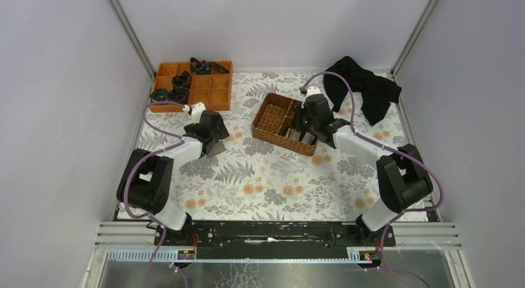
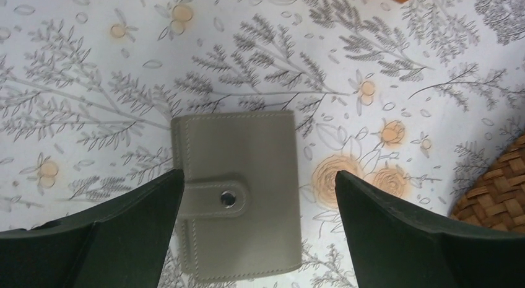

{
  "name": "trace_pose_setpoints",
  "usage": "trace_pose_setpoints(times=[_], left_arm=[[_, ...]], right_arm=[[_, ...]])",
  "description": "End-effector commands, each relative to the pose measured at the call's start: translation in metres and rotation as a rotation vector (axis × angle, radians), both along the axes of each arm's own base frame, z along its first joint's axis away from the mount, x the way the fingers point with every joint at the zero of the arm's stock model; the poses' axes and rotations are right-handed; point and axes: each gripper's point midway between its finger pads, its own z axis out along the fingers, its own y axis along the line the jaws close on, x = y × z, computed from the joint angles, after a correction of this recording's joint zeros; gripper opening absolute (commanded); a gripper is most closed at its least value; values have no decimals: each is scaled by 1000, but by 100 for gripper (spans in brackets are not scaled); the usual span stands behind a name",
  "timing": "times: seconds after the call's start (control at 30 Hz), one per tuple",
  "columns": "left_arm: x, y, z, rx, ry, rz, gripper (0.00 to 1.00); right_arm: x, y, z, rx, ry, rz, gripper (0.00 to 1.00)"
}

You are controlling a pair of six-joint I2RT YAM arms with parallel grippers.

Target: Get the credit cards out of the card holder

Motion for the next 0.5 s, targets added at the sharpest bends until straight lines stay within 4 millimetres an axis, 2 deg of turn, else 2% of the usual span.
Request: trace_pose_setpoints(times=[0.0, 0.13, 0.27, 0.33, 0.47], left_arm=[[-18, 11, -3, -7, -3, 60, 100], [-36, 14, -27, -5, 40, 62, 99], [-35, -9, -46, -18, 83, -13, 91], [-37, -21, -51, 24, 115, -36, 83], [-46, -41, -50, 52, 132, -76, 62]], right_arm=[[-18, 26, 17, 40, -44, 117, 22], [-31, 28, 27, 75, -63, 141, 23], [-47, 31, 39, 103, -91, 177, 25], [-55, 31, 42, 102, -97, 186, 25], [-66, 25, 39, 92, -96, 174, 26]])
